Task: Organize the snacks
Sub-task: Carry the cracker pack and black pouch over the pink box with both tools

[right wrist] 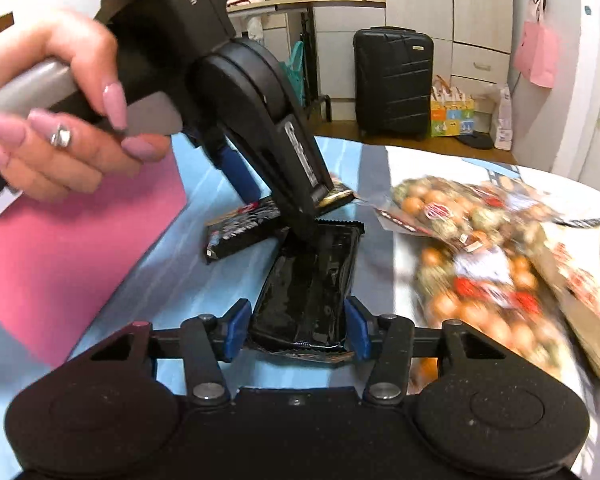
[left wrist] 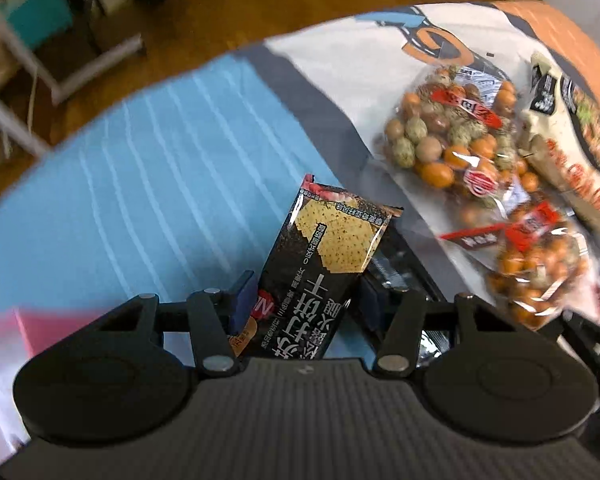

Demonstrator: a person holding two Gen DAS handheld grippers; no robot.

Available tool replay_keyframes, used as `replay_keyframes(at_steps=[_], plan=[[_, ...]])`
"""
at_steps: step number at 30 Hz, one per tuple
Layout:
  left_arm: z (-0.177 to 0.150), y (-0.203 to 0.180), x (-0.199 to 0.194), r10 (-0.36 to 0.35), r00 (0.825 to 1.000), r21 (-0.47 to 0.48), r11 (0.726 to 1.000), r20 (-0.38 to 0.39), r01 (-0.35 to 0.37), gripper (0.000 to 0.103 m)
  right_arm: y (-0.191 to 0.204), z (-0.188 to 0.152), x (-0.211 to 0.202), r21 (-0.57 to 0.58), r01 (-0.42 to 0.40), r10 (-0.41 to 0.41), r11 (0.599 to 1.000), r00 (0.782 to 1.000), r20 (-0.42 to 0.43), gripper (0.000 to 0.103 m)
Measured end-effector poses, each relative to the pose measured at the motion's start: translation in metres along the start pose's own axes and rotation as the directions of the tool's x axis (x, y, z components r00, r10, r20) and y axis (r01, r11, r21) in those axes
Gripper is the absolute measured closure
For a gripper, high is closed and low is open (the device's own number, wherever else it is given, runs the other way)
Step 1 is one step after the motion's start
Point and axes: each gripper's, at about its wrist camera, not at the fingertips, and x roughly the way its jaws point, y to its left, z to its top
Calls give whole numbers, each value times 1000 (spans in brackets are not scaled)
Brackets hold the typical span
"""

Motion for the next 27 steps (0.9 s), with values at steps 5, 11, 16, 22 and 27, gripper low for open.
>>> replay_keyframes(at_steps=[5,11,16,22,27], plan=[[-10,1,0,-29,998,-116,993,-47,23,48,-4,-17,-18,-48,12,-13,999,1000,-21,47],[-24,-10,19,97,992,-40,994,-78,-101,31,-5,-13,-12,-76,37,-38,996,999,-5,45],[-39,-6,18,99,995,-40,994,-6,-99,22,6,-15,2,-159,64,-64,985,998,3,32],[-43,-6,16,90,996,-63,994,-1,-90,24,10,-11,9,-139,85,-82,987,996,26,39],[-47,-19,-1,71,997,-17,997,16,-71,57,1,-10,-3,-91,118,-117,989,993,16,50]])
